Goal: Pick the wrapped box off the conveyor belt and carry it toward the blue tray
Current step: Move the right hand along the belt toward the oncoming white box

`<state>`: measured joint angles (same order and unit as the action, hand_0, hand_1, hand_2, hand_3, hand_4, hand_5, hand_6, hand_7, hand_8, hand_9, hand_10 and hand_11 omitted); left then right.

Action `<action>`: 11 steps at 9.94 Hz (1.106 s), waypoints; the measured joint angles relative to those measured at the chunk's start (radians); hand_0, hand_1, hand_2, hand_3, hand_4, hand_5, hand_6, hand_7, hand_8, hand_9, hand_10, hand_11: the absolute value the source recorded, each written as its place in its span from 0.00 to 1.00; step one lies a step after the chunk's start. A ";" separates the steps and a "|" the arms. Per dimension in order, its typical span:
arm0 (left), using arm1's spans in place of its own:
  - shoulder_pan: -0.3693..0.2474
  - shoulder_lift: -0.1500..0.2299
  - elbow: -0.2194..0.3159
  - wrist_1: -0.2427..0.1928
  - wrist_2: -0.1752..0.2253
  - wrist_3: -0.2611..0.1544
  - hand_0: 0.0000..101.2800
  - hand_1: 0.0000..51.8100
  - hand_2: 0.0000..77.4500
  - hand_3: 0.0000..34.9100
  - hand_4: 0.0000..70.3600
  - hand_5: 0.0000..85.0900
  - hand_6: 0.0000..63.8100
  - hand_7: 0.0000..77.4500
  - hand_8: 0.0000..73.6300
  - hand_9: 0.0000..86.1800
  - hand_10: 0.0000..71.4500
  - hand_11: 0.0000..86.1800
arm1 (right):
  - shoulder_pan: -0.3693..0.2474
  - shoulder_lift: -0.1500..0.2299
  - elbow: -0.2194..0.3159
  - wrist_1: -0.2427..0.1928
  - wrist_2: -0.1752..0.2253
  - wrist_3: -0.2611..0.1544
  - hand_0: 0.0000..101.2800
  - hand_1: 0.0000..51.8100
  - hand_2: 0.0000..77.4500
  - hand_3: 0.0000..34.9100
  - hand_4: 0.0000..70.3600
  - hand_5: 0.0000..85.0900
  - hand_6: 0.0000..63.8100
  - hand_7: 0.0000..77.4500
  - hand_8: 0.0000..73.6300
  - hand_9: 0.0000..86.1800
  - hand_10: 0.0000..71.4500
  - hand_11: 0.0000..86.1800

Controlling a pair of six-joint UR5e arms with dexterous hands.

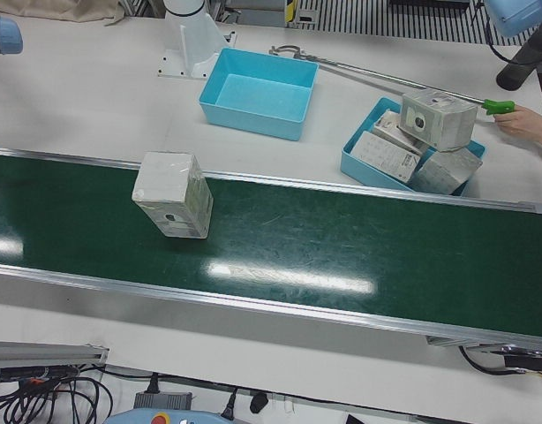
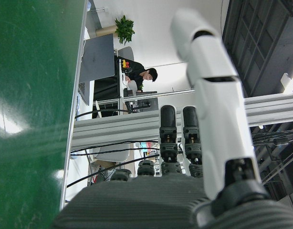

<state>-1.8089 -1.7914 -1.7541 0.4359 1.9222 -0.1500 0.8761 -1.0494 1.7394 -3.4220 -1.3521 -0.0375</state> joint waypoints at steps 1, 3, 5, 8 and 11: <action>0.000 0.000 0.000 0.000 0.000 0.000 0.00 0.00 0.01 0.00 0.00 0.01 0.00 0.01 0.01 0.00 0.01 0.00 | -0.002 0.002 0.000 -0.028 0.000 -0.003 0.53 0.46 0.30 0.05 0.31 0.30 0.20 0.40 0.01 0.07 0.00 0.02; 0.000 0.000 0.000 0.000 0.000 0.000 0.00 0.00 0.01 0.00 0.00 0.01 0.00 0.01 0.01 0.00 0.01 0.00 | -0.005 0.007 0.002 -0.099 0.000 -0.005 0.55 0.48 0.32 0.11 0.28 0.29 0.19 0.37 0.01 0.04 0.00 0.02; 0.000 0.000 0.000 0.000 0.000 0.000 0.00 0.00 0.01 0.00 0.00 0.01 0.00 0.01 0.01 0.00 0.01 0.01 | -0.008 0.011 0.003 -0.130 0.001 -0.003 0.54 0.48 0.32 0.18 0.15 0.27 0.11 0.29 0.00 0.04 0.00 0.02; 0.000 0.000 0.000 0.000 0.000 0.000 0.00 0.00 0.01 0.00 0.00 0.01 0.00 0.01 0.01 0.00 0.00 0.01 | -0.017 0.017 0.008 -0.133 0.015 -0.001 0.53 0.45 0.32 0.29 0.17 0.28 0.11 0.29 0.00 0.03 0.00 0.02; 0.000 0.000 0.000 0.000 0.000 0.000 0.00 0.00 0.01 0.00 0.00 0.01 0.00 0.01 0.01 0.00 0.01 0.00 | -0.042 0.041 0.012 -0.127 0.031 -0.001 0.49 0.27 0.20 0.29 0.19 0.26 0.09 0.27 0.00 0.03 0.00 0.02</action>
<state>-1.8089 -1.7914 -1.7541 0.4359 1.9223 -0.1500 0.8342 -1.0079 1.7512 -3.5486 -1.3213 -0.0389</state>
